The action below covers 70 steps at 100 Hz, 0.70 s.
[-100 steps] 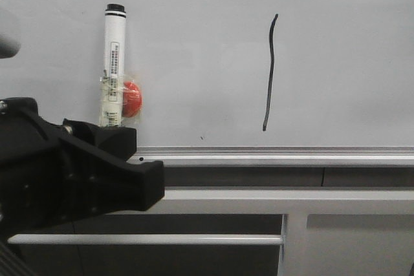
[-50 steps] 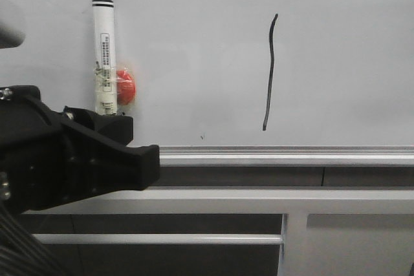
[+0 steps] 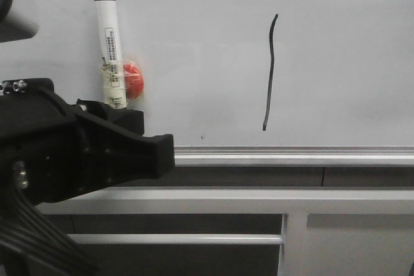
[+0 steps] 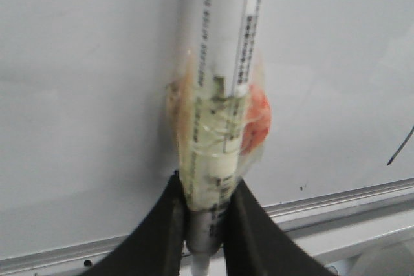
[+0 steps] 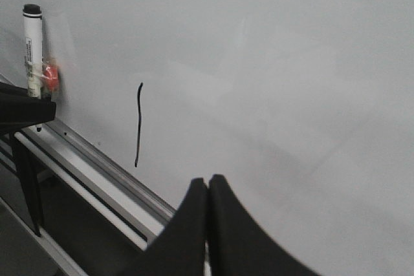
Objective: Write number 1 on whiteboard
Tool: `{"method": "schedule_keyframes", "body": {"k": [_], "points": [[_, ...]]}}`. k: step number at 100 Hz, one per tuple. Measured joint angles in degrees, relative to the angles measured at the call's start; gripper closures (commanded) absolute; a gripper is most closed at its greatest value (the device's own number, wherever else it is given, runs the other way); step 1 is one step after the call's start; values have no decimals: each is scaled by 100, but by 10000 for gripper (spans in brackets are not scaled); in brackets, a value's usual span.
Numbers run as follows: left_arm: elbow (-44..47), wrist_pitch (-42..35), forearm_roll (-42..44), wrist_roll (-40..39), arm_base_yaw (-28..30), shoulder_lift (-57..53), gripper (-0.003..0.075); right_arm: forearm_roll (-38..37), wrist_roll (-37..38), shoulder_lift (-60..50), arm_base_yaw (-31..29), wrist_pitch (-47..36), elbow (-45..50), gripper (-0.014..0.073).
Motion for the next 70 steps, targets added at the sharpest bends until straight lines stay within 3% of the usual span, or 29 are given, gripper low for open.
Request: {"method": "schedule_keyframes", "body": {"k": [39, 70], "points": [[0, 0, 9, 0, 10, 0, 718, 0, 12, 0, 0, -68, 0, 654], [-33, -95, 127, 0, 36, 0, 404, 0, 12, 0, 0, -72, 0, 654]]}}
